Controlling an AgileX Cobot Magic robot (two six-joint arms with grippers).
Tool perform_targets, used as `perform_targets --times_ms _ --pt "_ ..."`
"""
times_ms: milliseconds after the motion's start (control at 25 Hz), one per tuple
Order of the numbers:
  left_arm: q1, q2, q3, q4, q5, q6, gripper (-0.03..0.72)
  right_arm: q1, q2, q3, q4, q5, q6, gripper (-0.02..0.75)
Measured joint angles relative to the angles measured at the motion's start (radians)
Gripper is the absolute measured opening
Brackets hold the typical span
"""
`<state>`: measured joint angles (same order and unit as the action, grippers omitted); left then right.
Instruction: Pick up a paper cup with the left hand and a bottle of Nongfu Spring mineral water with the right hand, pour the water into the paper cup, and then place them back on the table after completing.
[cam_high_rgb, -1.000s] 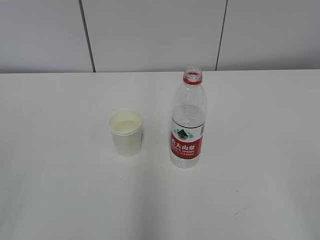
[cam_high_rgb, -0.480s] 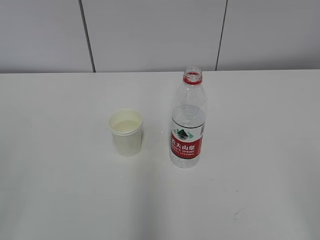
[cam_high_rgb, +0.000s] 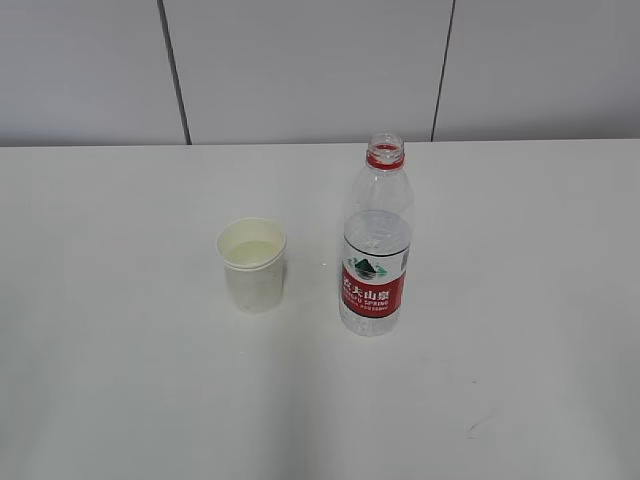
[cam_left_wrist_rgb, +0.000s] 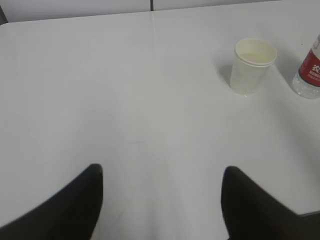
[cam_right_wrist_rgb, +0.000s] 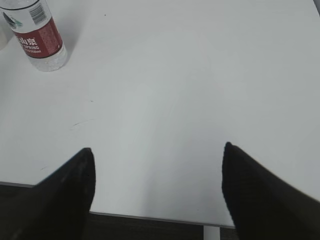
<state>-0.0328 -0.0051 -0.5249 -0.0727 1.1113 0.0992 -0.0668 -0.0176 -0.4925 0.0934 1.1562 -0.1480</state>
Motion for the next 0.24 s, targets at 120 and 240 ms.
perform_targets --times_ms 120,240 --pt "0.0 0.0 0.0 0.0 0.0 0.0 0.461 0.0 0.0 0.0 0.0 0.0 0.0 0.587" --pt "0.0 0.0 0.0 0.0 0.0 0.0 0.461 0.0 0.0 0.0 0.0 0.0 0.0 0.587"
